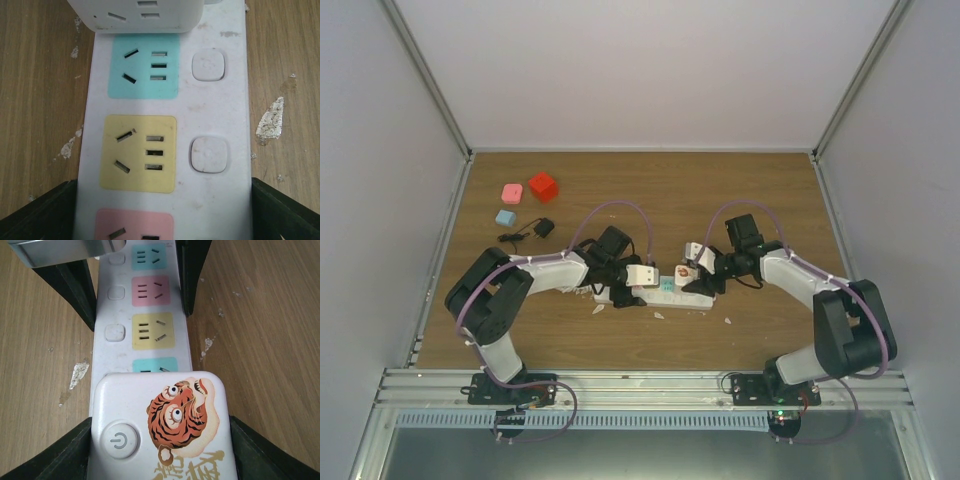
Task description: Pull the plug off the socket
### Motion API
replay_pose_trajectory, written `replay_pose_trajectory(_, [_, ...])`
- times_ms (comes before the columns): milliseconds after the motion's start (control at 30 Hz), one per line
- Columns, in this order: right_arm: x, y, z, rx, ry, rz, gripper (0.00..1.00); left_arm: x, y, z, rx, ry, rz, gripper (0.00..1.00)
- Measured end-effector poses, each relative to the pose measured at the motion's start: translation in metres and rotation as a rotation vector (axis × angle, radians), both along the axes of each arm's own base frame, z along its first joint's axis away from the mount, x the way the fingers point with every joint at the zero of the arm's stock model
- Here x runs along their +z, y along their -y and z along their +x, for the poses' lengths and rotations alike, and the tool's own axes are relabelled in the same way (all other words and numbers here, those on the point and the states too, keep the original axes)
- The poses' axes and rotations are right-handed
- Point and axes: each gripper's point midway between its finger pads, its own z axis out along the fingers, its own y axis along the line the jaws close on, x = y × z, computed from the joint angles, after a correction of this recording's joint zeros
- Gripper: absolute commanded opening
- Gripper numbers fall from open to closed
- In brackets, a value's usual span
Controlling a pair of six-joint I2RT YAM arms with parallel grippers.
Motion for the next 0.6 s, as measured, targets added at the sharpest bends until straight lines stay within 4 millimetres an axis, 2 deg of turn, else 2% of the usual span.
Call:
replay_pose_trajectory(367, [0.015, 0.002, 0.0, -0.017, 0.012, 0.033, 0.38, -0.001, 0.002, 0.001, -0.008, -0.002, 0.007, 0.48])
replay_pose_trajectory(467, [0.018, 0.001, -0.001, -0.018, 0.007, 0.051, 0.38, -0.001, 0.002, 0.001, -0.008, -0.003, 0.009, 0.53])
replay_pose_trajectory(600, [0.03, -0.005, -0.004, 0.001, -0.007, 0.117, 0.37, 0.002, 0.003, 0.005, -0.004, -0.004, 0.009, 0.65])
